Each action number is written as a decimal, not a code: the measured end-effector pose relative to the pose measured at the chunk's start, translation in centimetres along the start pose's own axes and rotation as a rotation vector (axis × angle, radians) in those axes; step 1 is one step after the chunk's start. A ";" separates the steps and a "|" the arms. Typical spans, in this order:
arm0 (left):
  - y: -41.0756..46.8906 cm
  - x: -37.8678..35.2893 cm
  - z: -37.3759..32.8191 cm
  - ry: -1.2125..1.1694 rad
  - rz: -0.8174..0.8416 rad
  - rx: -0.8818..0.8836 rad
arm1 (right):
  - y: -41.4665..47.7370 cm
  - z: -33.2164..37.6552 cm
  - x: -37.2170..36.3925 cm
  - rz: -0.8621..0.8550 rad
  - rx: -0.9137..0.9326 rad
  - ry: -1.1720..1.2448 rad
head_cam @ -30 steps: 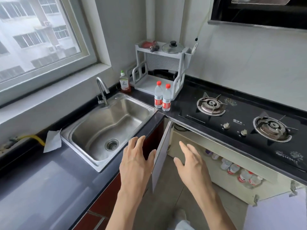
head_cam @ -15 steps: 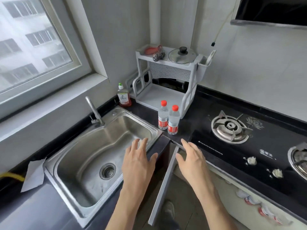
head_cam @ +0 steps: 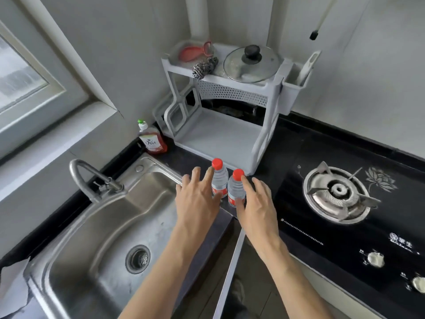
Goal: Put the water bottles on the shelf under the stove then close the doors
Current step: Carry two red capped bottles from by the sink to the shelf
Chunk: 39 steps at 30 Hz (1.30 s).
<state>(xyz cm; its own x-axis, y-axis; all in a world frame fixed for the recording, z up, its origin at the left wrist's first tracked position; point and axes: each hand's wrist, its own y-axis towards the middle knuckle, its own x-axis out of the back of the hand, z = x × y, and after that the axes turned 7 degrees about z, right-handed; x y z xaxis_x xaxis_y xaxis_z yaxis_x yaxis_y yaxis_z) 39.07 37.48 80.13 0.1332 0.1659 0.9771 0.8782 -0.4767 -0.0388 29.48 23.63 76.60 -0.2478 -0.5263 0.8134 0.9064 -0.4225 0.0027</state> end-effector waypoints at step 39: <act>8.4 -9.1 0.5 -0.661 0.051 -0.052 | 8.2 -6.2 -3.2 -0.091 -0.236 0.637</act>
<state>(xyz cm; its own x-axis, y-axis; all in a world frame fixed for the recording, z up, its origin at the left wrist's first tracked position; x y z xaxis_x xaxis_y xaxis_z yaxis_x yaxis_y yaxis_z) 45.50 32.35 70.82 0.4424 0.6284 0.6398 0.8423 -0.5362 -0.0557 35.60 17.26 70.47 -0.5380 -0.7818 0.3153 0.7912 -0.5974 -0.1310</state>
